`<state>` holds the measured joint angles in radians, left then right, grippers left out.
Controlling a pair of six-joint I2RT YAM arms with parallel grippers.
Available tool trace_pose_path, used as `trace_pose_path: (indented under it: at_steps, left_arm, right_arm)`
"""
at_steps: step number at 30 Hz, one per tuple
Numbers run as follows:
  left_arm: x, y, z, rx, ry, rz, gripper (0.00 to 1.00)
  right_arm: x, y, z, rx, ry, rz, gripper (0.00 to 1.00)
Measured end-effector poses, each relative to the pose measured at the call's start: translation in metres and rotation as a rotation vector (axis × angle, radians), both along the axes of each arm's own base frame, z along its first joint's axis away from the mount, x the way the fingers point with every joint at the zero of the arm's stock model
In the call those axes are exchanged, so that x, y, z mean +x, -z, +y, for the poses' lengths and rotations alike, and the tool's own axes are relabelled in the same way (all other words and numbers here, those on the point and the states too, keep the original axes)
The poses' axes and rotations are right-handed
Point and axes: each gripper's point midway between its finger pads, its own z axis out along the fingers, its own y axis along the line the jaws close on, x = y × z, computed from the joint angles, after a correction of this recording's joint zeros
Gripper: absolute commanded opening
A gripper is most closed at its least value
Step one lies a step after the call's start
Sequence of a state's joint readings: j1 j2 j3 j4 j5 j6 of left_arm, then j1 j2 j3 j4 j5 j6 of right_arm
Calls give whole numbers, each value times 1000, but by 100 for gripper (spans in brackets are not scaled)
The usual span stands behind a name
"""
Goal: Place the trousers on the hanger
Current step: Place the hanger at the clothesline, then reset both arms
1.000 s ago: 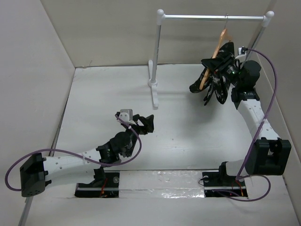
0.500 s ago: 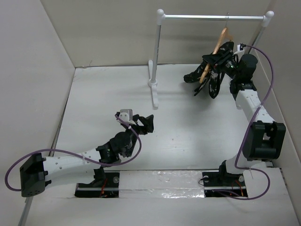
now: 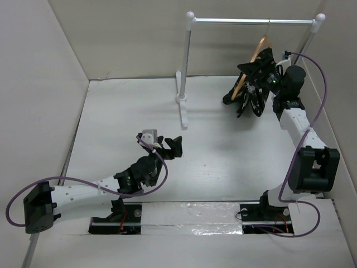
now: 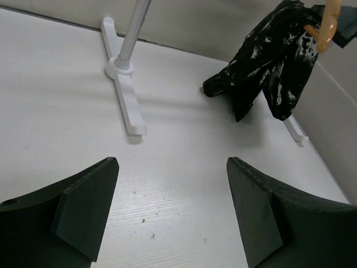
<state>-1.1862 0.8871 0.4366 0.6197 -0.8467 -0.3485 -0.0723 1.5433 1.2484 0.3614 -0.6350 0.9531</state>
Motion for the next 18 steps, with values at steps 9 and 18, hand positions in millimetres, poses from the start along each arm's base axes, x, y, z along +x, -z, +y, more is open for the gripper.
trace_pose_path:
  at_steps: [9,18]
  left_arm:
    - [4,-1,8,21,-52,9,82]
    - [5,0,12,34,-71,11,96]
  right_arm:
    - [-57,-40,-31,-241,283,-104,100]
    - [-174,10,-6,-317,231,-209,100]
